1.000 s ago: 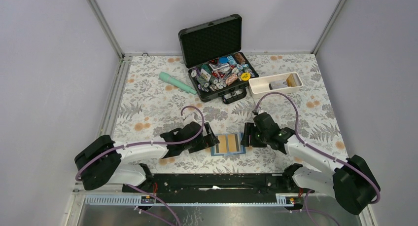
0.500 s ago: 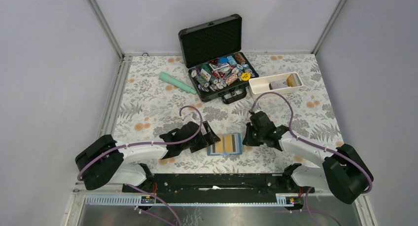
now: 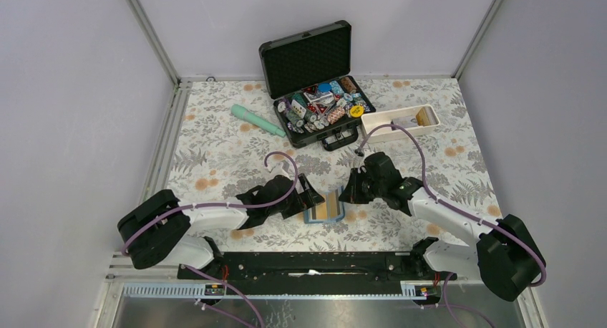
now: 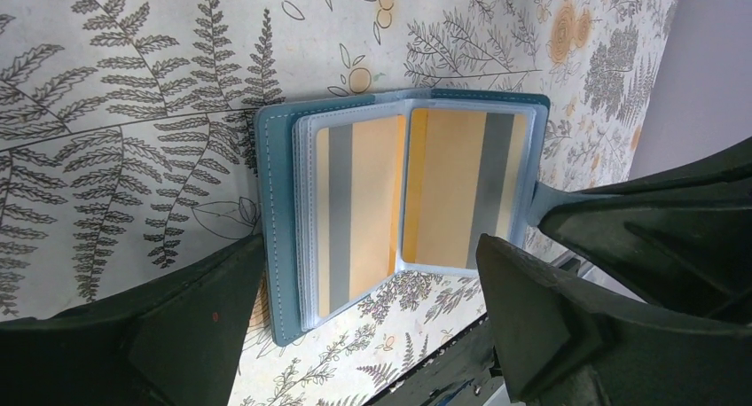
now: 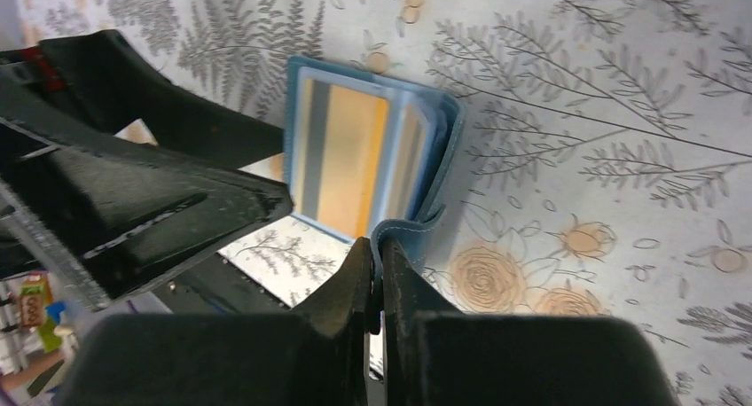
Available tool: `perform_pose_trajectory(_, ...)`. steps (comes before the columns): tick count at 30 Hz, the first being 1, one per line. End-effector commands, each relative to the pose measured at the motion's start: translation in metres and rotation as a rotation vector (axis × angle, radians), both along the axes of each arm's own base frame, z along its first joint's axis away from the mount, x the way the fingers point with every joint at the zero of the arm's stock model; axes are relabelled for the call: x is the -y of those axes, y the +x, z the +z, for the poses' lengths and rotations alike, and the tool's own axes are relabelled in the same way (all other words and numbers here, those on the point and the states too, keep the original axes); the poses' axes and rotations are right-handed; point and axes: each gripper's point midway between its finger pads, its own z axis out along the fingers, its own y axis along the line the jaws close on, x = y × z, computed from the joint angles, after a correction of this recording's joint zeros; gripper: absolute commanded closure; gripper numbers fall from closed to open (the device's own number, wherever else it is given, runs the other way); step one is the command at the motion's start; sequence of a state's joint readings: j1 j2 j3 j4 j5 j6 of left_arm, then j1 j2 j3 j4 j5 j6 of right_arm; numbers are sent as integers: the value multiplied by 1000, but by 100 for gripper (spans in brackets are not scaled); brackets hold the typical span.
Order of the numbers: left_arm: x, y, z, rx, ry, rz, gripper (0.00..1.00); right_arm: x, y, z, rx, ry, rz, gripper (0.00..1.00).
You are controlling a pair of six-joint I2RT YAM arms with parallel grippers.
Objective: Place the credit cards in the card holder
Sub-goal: Close the card holder at the center of the board.
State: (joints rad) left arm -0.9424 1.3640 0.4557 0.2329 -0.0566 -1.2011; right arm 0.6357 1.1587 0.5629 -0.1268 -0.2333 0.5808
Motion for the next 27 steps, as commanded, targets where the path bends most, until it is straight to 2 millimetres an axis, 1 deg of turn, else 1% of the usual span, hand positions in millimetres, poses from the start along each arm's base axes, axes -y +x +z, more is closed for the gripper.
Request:
perform_pose_trajectory(1,14,2,10,23,-53,-37,6,-28,-6,28,3,145,86,100)
perform_pose_trajectory(3,17,2,13,30,-68,-43,6,-32,-6,34,11,171,96,100)
perform_pose_trajectory(5,19,4,17,39,-83,-45,6,-35,-6,36,11,187,101,100)
perform_pose_trajectory(8,24,6,25,60,-114,-47,6,-36,-8,30,-12,187,101,100)
perform_pose_trajectory(10,27,8,32,74,-133,-50,6,-39,-5,30,2,204,98,100)
perform_pose_trajectory(14,33,12,43,106,-172,-54,6,-38,-6,20,-13,197,90,100)
perform_pose_trajectory(17,36,9,47,105,-200,-71,6,-41,-5,17,-14,213,85,100)
perform_pose_trajectory(23,32,7,39,87,-190,-59,5,-48,-2,7,-31,231,82,100)
perform_pose_trajectory(27,24,5,36,84,-183,-45,3,-54,0,6,-33,233,90,100)
